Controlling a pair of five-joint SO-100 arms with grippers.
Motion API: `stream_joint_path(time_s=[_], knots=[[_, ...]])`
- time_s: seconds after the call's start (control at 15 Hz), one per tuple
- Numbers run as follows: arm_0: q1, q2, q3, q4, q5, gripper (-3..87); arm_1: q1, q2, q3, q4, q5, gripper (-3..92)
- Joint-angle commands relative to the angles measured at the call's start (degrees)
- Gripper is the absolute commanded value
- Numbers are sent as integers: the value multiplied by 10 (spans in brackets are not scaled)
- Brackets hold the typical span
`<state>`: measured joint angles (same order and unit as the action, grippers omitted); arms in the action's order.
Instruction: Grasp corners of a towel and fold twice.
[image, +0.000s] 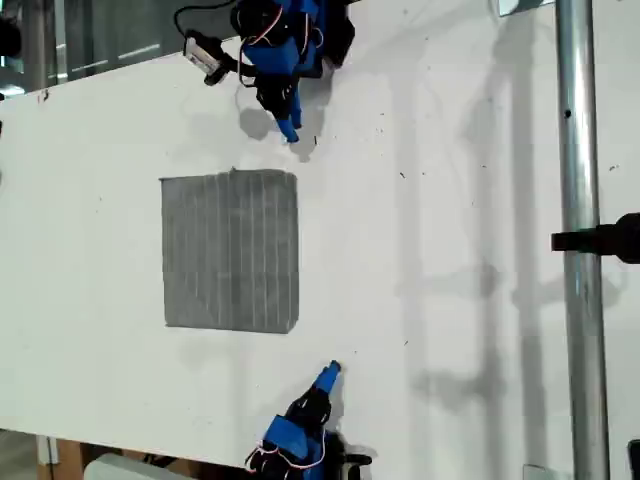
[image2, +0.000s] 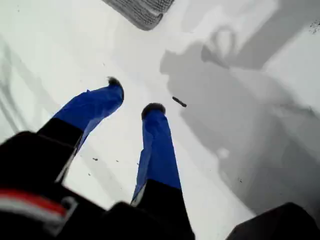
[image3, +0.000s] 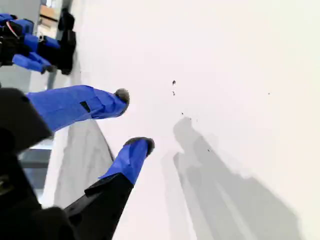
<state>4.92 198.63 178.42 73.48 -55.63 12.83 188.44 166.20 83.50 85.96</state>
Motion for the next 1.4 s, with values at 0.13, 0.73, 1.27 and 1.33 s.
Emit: stream_joint_path(time_s=[0.13, 0.73, 1.27, 1.33], knots=[[-180, 3, 3, 1, -237, -28, 19, 1, -13, 5, -6, -2], [-184, 3, 3, 1, -235, -28, 62, -609, -519, -7, -314, -3], [-181, 3, 3, 2, -236, -28, 106, -860, -779, 69, -604, 421], [-181, 3, 3, 2, -236, -28, 108, -862, -773, 62, -607, 417]])
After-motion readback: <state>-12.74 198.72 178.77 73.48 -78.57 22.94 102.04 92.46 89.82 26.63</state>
